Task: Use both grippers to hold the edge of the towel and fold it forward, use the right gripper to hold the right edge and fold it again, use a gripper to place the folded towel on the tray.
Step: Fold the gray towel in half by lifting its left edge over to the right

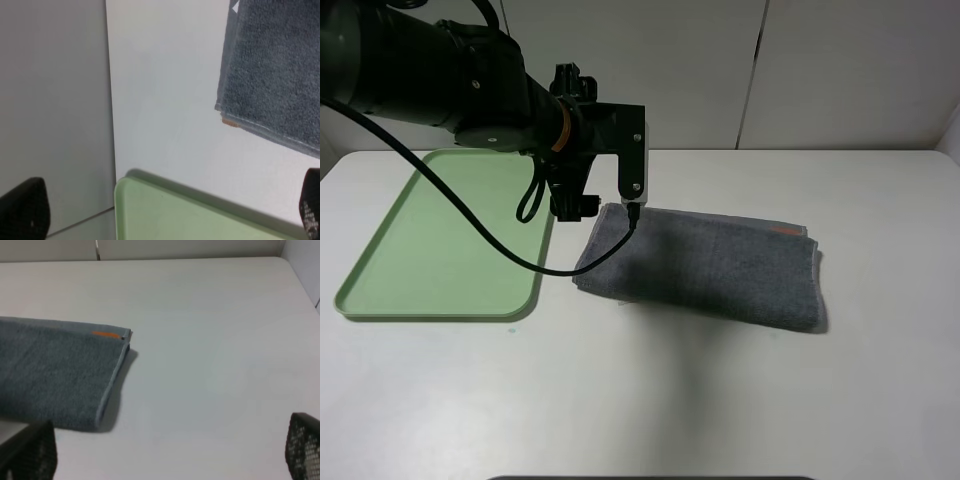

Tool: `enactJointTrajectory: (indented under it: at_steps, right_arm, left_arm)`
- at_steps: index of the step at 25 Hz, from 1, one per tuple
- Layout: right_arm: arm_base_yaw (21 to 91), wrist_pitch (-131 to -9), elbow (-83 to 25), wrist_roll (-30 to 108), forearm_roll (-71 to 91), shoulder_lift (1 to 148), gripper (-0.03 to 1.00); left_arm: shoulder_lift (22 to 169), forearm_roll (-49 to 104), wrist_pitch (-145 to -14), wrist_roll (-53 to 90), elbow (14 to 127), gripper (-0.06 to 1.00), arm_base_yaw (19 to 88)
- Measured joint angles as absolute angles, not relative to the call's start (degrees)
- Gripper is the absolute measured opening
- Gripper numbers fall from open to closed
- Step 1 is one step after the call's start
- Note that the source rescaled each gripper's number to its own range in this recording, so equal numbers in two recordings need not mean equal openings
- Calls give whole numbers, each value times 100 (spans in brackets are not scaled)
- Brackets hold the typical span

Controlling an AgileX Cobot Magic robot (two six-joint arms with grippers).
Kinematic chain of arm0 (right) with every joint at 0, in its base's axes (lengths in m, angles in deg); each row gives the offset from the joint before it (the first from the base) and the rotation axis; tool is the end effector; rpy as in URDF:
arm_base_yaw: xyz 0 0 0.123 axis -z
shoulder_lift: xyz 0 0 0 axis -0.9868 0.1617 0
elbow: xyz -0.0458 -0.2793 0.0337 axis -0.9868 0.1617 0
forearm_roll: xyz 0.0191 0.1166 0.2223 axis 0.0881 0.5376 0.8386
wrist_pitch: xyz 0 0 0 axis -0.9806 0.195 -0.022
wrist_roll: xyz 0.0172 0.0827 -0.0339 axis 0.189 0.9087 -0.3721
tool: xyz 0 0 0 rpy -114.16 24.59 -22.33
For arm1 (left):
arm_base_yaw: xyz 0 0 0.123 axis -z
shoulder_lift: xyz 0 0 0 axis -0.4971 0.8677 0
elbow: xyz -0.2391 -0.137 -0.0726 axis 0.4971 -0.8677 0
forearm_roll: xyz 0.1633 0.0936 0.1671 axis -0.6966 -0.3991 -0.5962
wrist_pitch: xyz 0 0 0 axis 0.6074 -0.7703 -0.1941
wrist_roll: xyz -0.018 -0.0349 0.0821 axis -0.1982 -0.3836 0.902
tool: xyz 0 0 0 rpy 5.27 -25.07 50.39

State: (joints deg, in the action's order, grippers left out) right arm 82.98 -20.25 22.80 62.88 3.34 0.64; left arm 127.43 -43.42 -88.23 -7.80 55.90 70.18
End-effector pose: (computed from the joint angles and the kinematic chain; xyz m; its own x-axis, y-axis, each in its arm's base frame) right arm -0.0033 0.0016 0.2782 -0.4226 0.0415 -0.9054 0.0364 0.9989 0.0288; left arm 0.3115 -0.2430 0.2008 0.2639 0.9413 -0.2105 0.6870 -0.0303 0.7260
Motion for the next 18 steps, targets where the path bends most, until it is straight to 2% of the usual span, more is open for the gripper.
enactJointTrajectory:
  at_steps: [5,18]
  right_arm:
    - [8298,-2025,2280,6288,334,64,100]
    - [8298,-2025,2280,6288,334,64,100]
  left_arm:
    - [12743,-4342,-8818,-1254,5590,100,7018]
    - [12743,-4272,-9072,-6113,5590,100,7018]
